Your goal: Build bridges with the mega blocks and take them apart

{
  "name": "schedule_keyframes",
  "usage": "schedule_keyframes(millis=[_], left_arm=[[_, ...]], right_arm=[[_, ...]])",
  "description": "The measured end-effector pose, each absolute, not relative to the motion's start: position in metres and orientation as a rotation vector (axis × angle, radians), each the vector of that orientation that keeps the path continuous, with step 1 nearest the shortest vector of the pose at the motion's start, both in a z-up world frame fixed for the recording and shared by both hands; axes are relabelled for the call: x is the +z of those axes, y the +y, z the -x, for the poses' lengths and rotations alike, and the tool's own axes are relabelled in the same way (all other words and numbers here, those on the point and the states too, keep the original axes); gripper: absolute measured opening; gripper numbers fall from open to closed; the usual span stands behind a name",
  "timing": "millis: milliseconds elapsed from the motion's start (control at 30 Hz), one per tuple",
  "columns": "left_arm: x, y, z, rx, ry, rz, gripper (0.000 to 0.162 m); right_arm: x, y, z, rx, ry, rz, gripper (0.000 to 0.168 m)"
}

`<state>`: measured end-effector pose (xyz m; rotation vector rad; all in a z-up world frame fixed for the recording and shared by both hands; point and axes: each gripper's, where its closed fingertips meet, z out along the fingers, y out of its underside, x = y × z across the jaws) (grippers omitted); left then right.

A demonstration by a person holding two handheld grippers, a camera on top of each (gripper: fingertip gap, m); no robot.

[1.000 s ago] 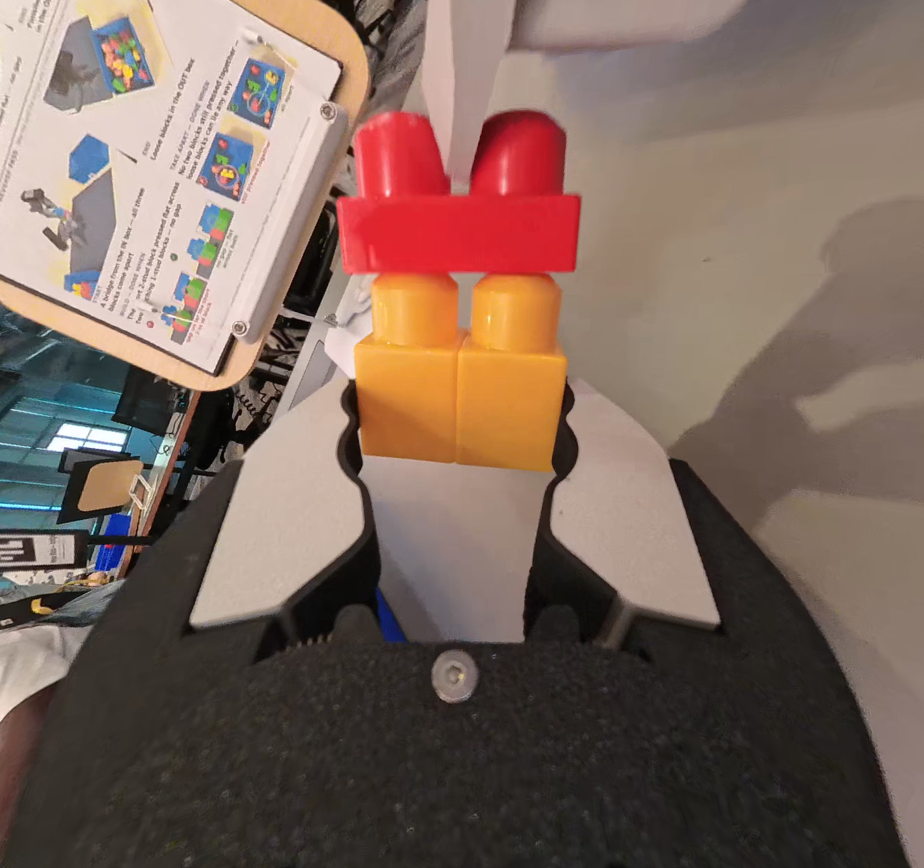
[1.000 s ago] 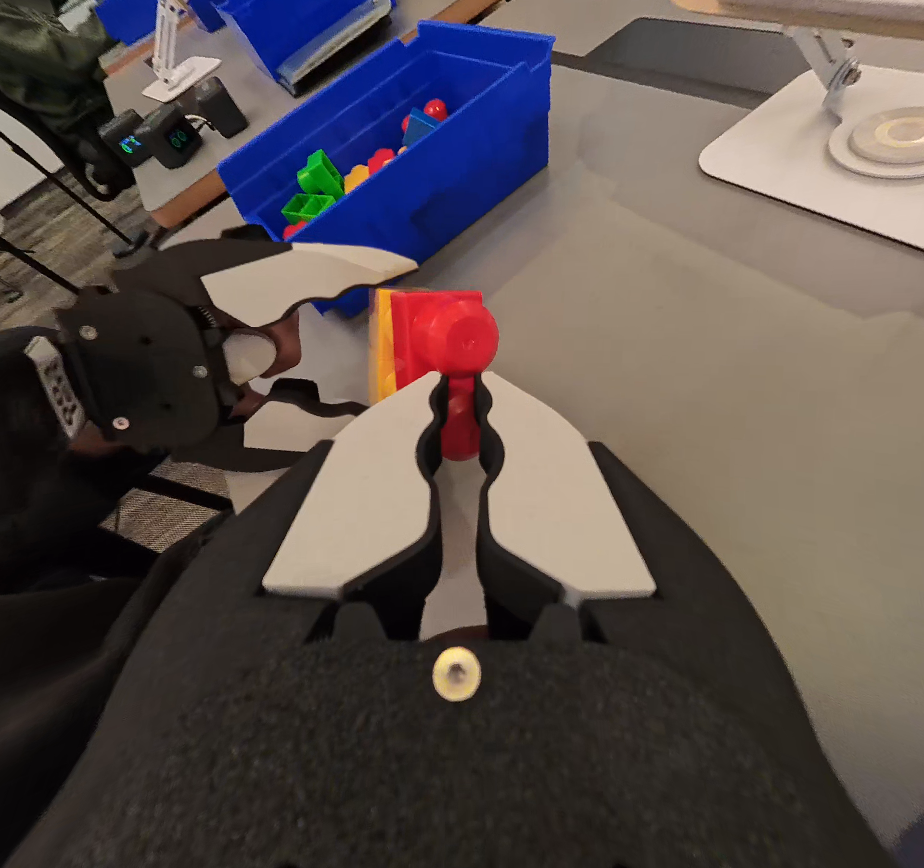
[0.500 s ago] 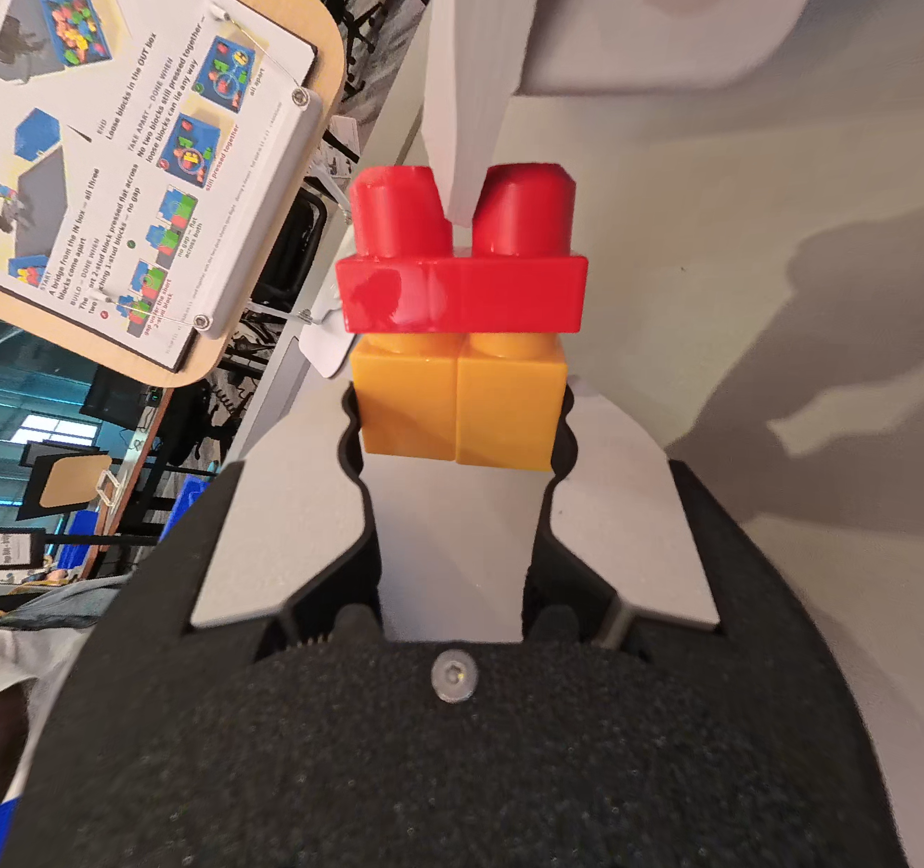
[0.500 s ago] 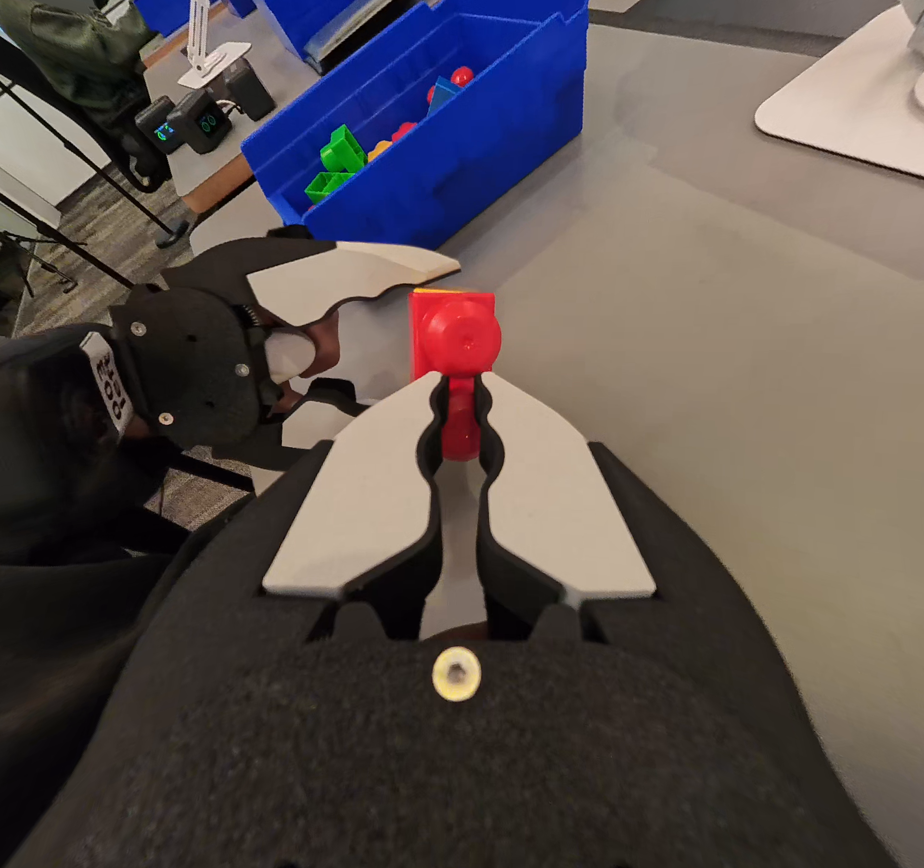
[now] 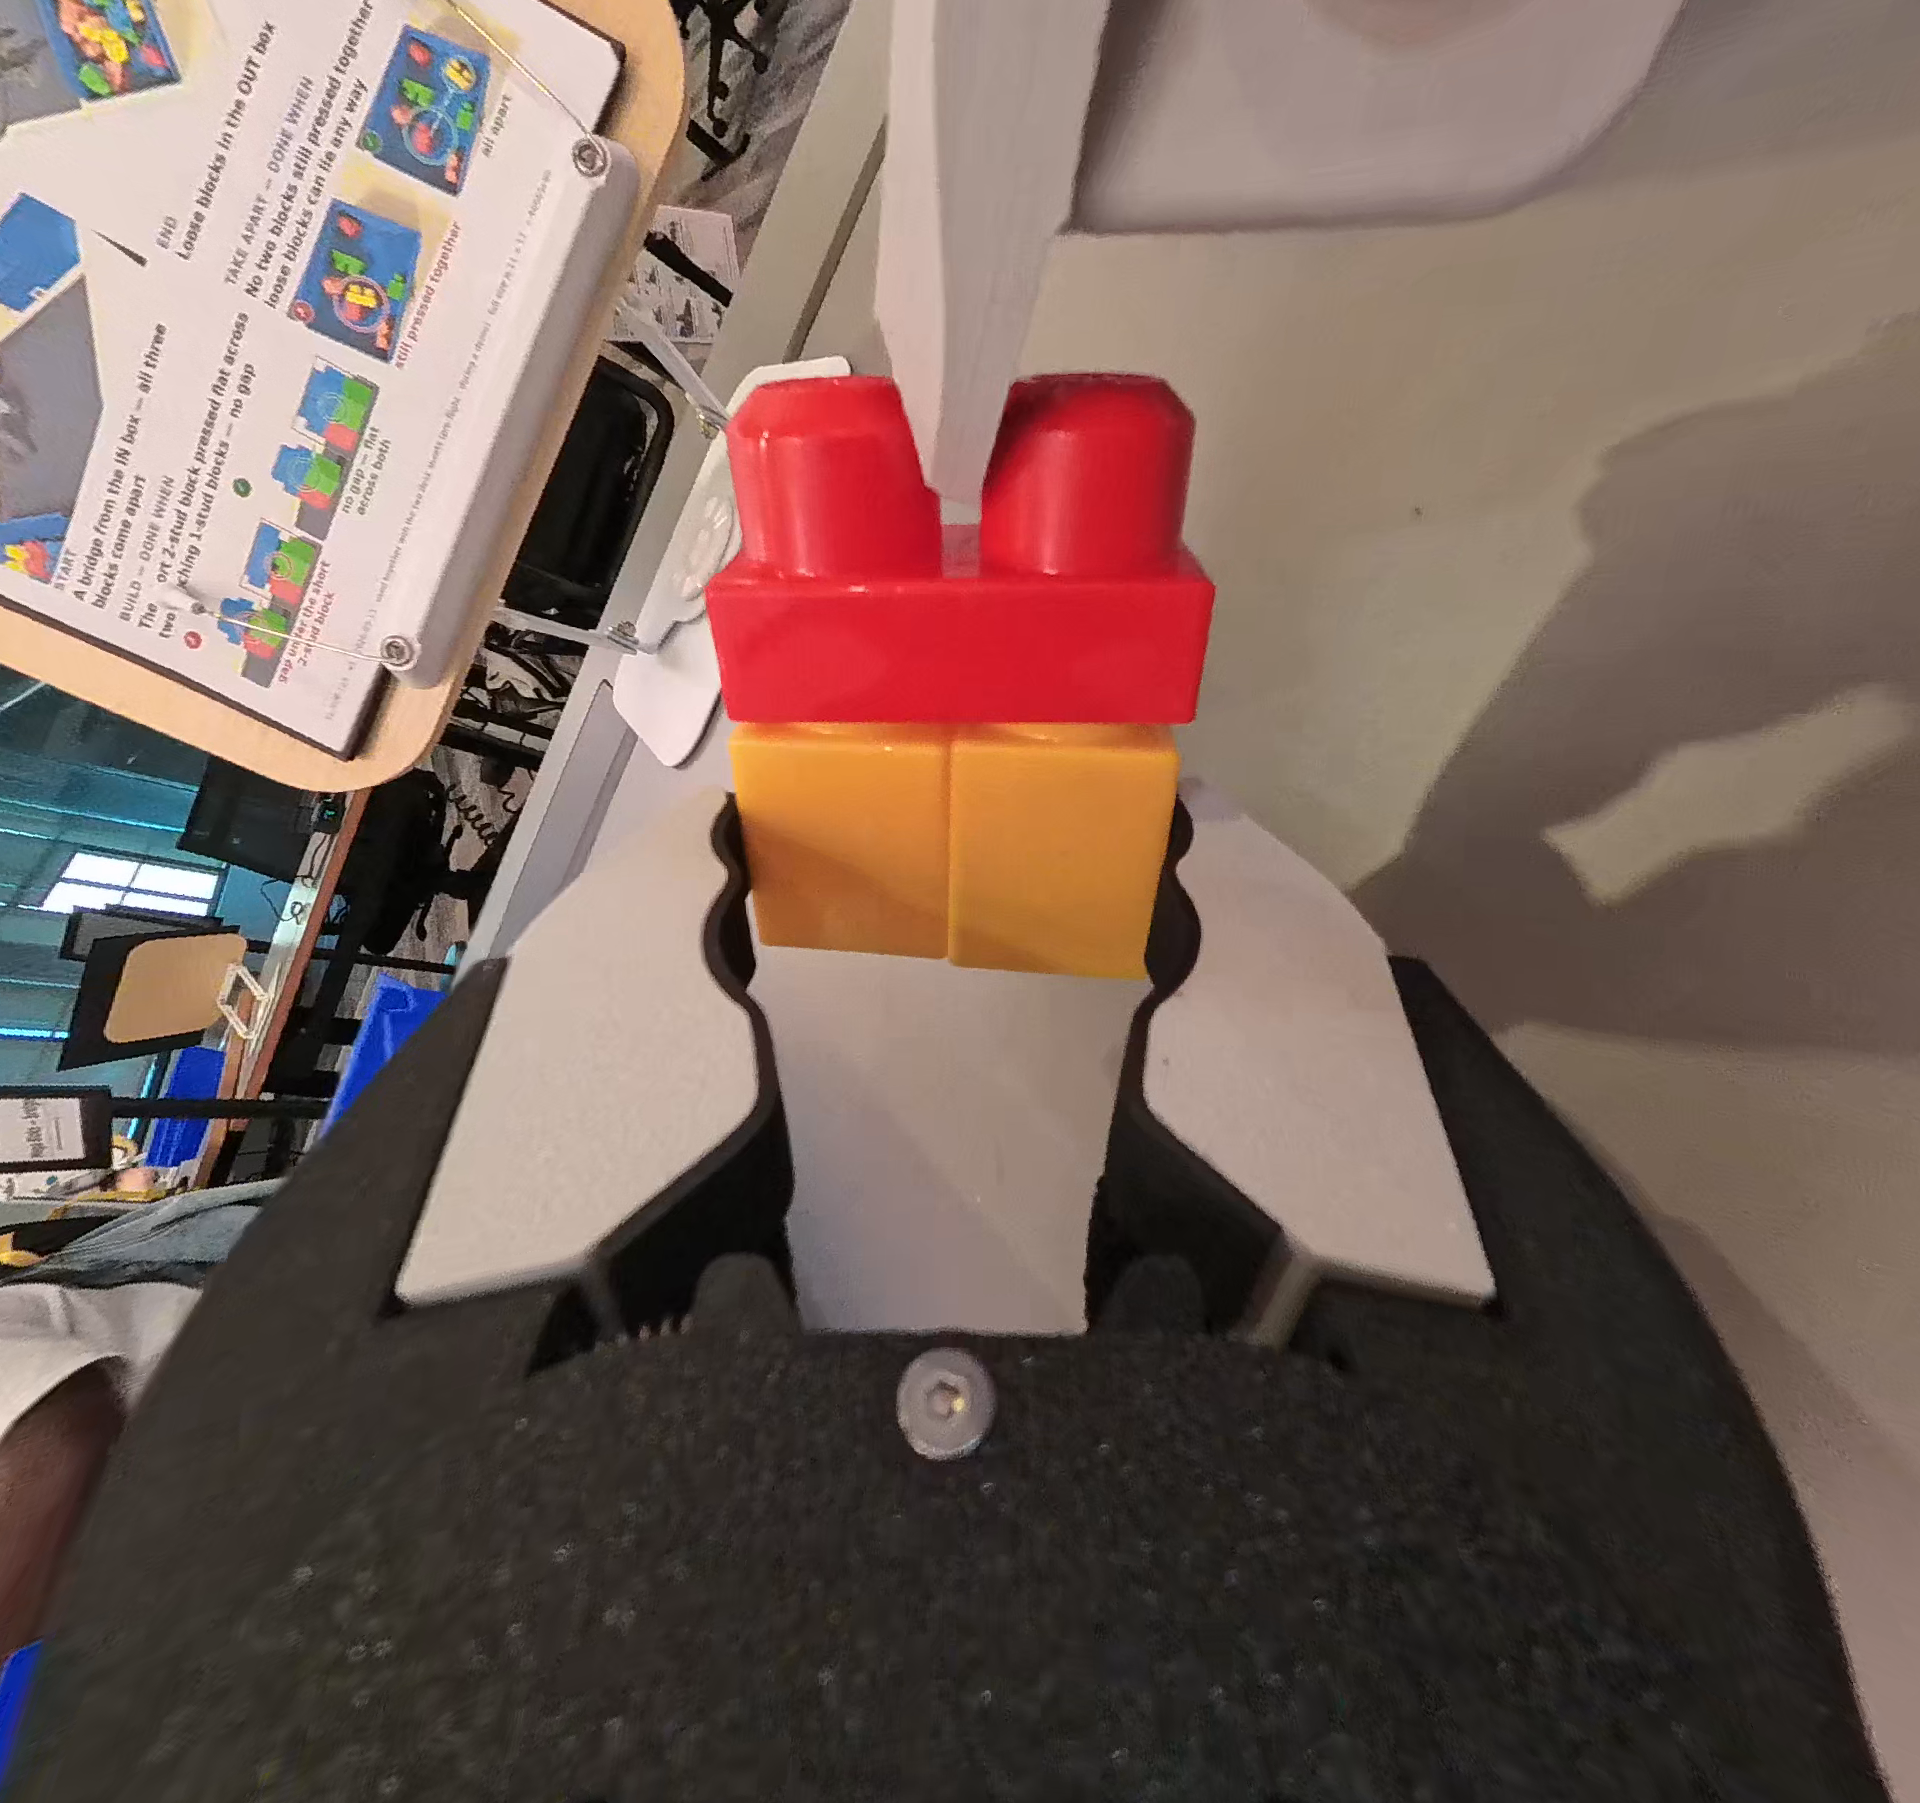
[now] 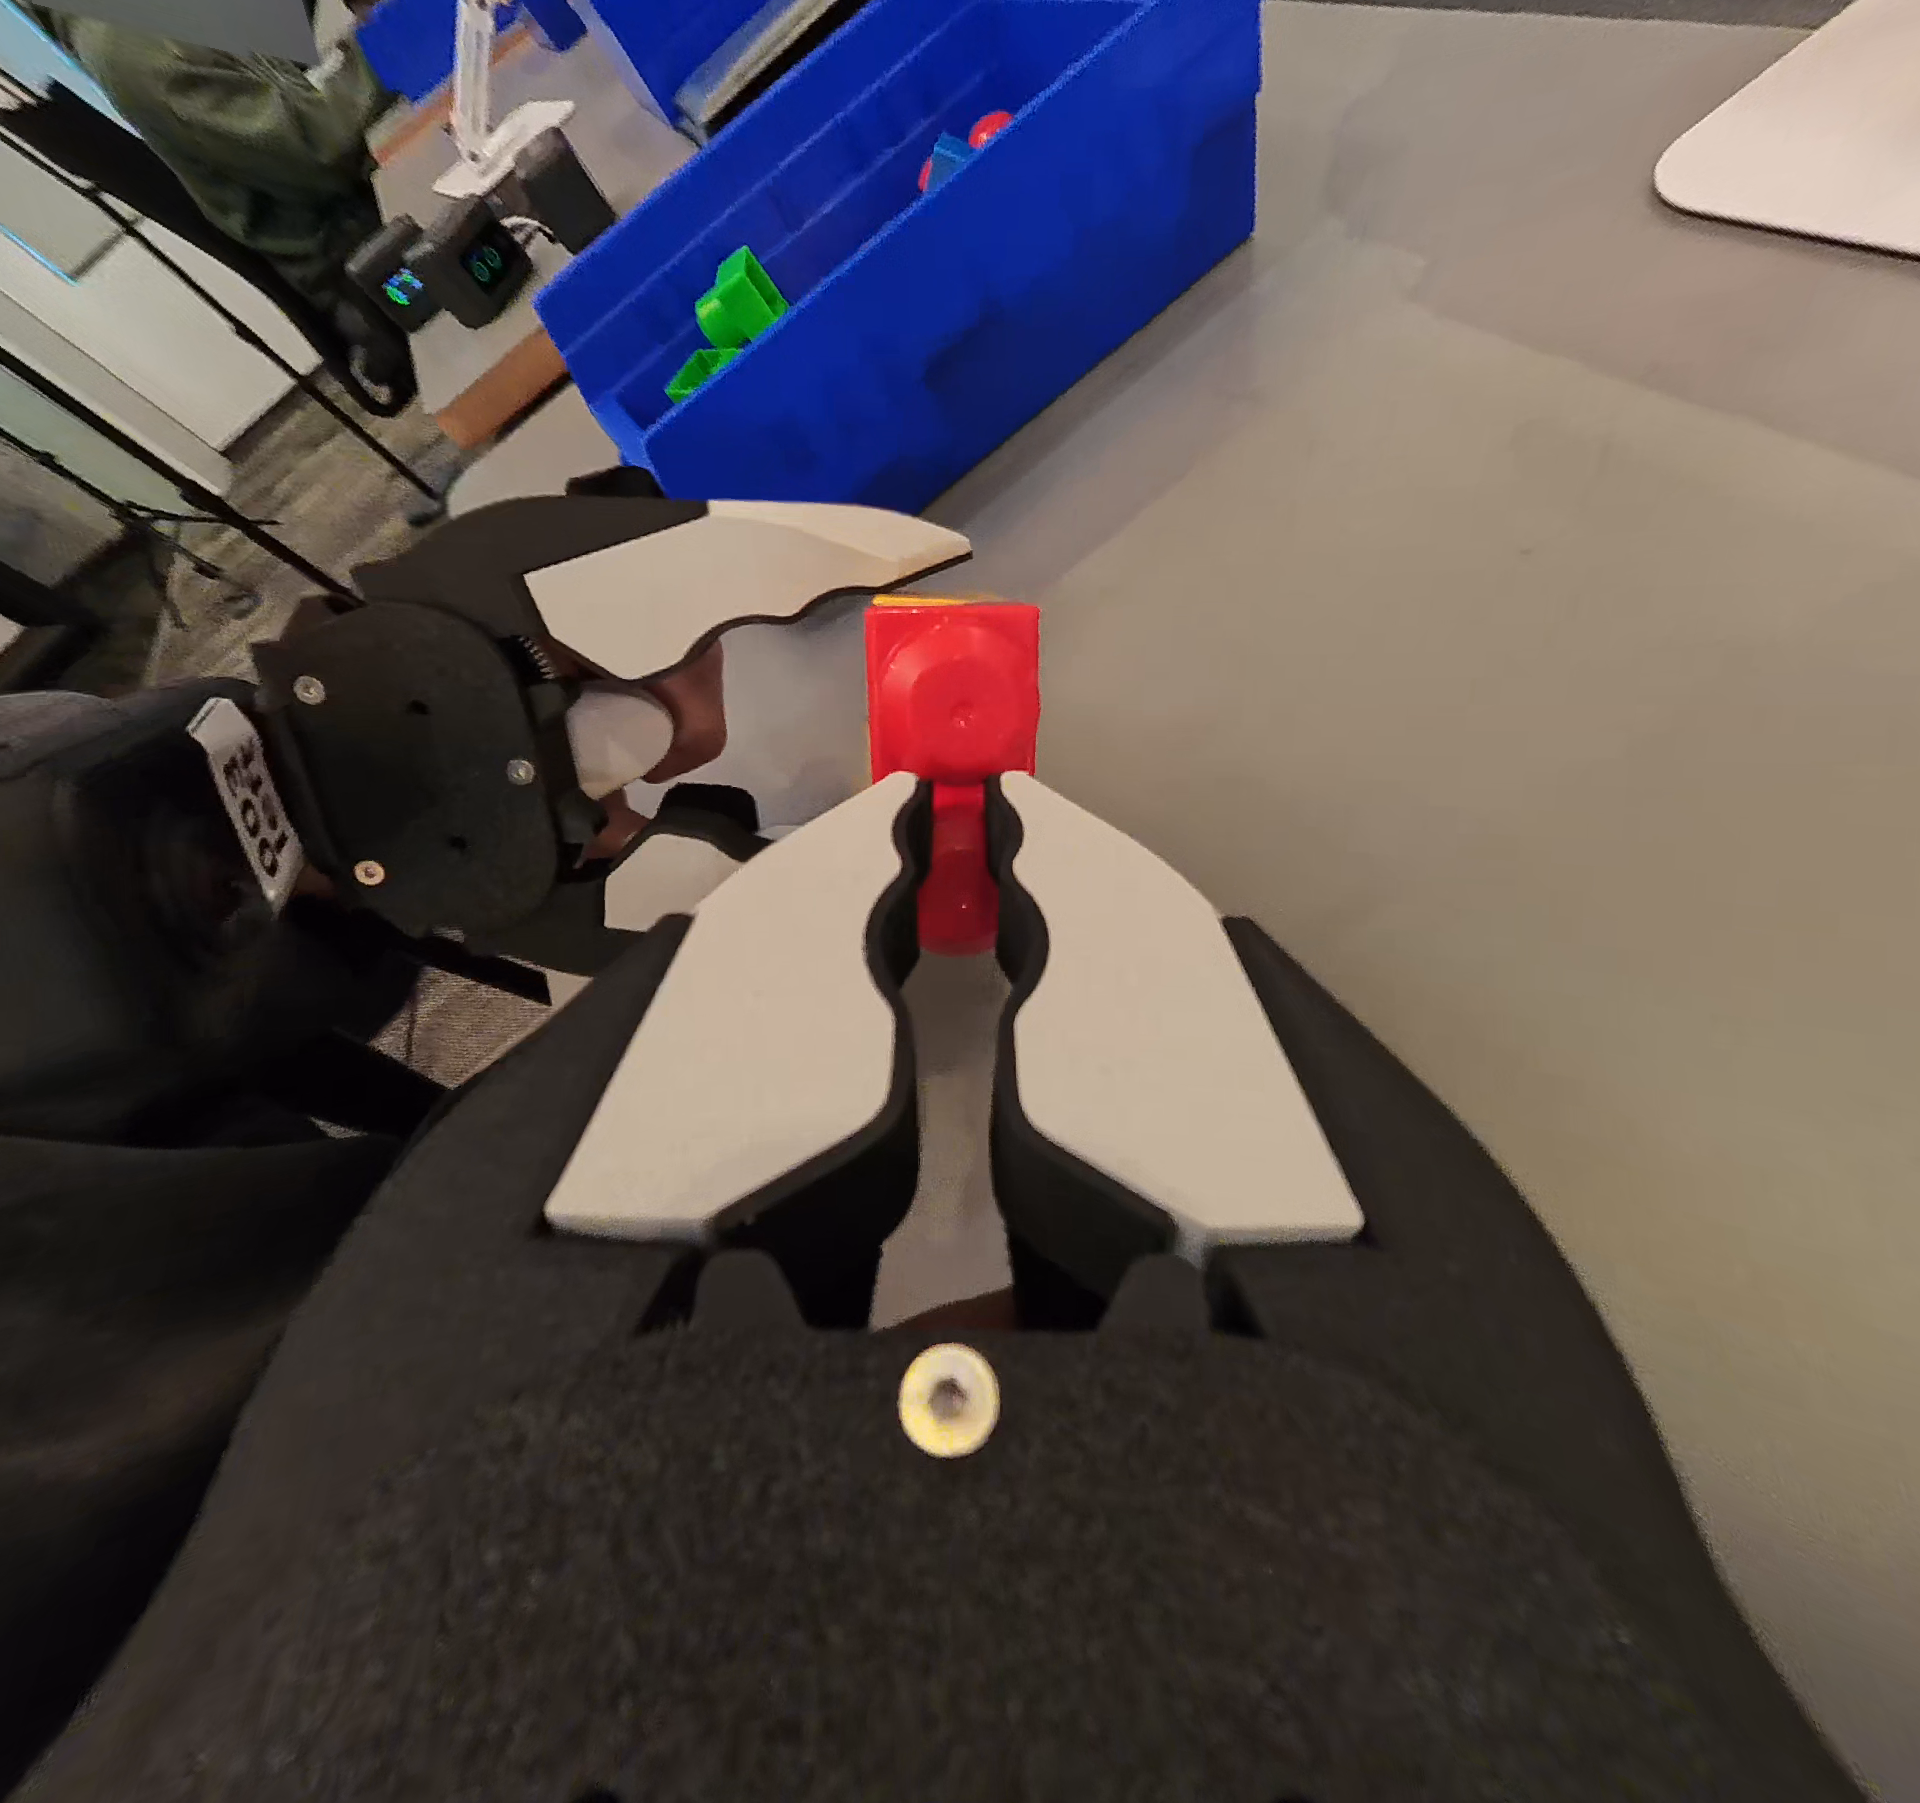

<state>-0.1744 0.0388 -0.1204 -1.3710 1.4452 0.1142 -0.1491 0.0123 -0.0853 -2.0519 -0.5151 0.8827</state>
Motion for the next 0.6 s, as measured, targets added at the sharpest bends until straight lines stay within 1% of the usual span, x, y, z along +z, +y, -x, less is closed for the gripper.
schedule_keyframes(millis=[133, 167, 233, 333, 367, 433, 600], left_arm=[[-0.109, 0.037, 0.173, 0.098, 1.437, 1.338, 0.074], [-0.107, 0.036, 0.173, 0.099, 1.44, 1.331, 0.074], [-0.106, 0.036, 0.174, 0.118, 1.443, 1.328, 0.074], [-0.106, 0.037, 0.176, 0.123, 1.439, 1.326, 0.075], [-0.105, 0.037, 0.176, 0.116, 1.435, 1.321, 0.075], [-0.103, 0.035, 0.177, 0.103, 1.437, 1.317, 0.075], [-0.103, 0.034, 0.179, 0.13, 1.444, 1.306, 0.074]], right_arm=[[-0.073, 0.007, 0.148, 0.993, -0.546, 2.001, 0.01], [-0.071, 0.005, 0.149, 1.011, -0.56, 1.996, 0.013], [-0.067, 0.0, 0.153, 1.035, -0.588, 1.982, 0.028], [-0.07, 0.002, 0.154, 0.944, -0.614, 1.98, 0.032], [-0.073, 0.006, 0.153, 0.898, -0.606, 1.989, 0.038], [-0.08, 0.01, 0.152, 0.852, -0.615, 2.009, 0.04], [-0.079, 0.008, 0.158, 0.943, -0.604, 1.993, 0.032]])
